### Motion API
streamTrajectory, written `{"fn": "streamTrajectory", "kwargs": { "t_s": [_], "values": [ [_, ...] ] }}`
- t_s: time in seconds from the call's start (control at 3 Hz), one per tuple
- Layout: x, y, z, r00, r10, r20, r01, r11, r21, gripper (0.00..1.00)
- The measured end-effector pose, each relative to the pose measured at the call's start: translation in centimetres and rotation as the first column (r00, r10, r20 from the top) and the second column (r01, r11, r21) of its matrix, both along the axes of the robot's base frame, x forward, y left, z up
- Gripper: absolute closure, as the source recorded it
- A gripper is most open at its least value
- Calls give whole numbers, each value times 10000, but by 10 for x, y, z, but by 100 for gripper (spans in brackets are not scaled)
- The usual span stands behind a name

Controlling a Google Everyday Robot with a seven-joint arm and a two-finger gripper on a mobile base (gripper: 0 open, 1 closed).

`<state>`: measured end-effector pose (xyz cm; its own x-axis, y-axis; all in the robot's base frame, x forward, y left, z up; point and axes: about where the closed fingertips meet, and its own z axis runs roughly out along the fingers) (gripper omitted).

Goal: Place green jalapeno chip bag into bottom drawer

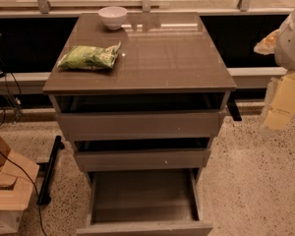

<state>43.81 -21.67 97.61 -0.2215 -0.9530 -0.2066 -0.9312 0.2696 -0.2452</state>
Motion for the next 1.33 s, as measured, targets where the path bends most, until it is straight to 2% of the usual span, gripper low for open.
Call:
{"fn": "streamTrajectory", "kwargs": {
  "t_s": [0.33, 0.67, 1.0, 1.33],
  "values": [
    [1, 1, 1, 10000, 12, 57, -13, 10000, 31, 0],
    [21, 17, 7, 9987, 243, 451, -282, 9956, 896, 0],
    [58, 63, 19, 9932, 442, 1081, -651, 9780, 1983, 0],
    [107, 126, 24, 9884, 705, 1344, -1063, 9537, 2815, 0]
  ]
}}
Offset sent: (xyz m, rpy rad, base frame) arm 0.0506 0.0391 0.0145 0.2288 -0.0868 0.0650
